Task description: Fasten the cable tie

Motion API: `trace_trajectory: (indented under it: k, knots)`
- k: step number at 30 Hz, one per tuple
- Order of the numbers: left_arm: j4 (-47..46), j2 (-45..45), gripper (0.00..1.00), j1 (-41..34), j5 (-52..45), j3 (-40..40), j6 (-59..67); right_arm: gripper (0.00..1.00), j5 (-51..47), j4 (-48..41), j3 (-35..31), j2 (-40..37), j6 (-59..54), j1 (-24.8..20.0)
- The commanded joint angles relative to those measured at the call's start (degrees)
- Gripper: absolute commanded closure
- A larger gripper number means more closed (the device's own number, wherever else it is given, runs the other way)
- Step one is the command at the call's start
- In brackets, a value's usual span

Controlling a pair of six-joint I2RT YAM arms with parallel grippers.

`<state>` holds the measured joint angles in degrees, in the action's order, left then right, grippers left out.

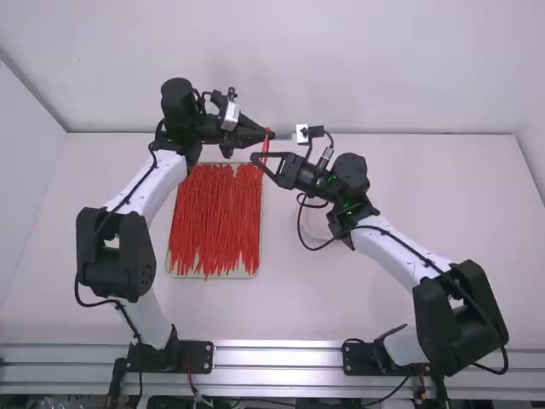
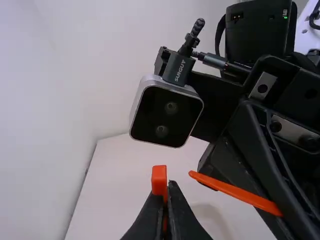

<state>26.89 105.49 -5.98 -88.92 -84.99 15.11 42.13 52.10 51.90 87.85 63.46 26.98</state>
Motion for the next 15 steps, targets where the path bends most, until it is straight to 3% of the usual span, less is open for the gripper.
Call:
trace_trajectory:
  k: [1,15]
  knots:
    - [-0.1,-0.4,0.98,-0.8,-1.0,0.1,0.9,1.00,-0.2,0.1,1.8,0.2,-0.3,-0.7]
    - [-0.5,-0.4,0.99,-1.8,-1.0,0.2,0.8,1.00,-1.5,-0.6,1.8,0.3,-0.7,-0.7]
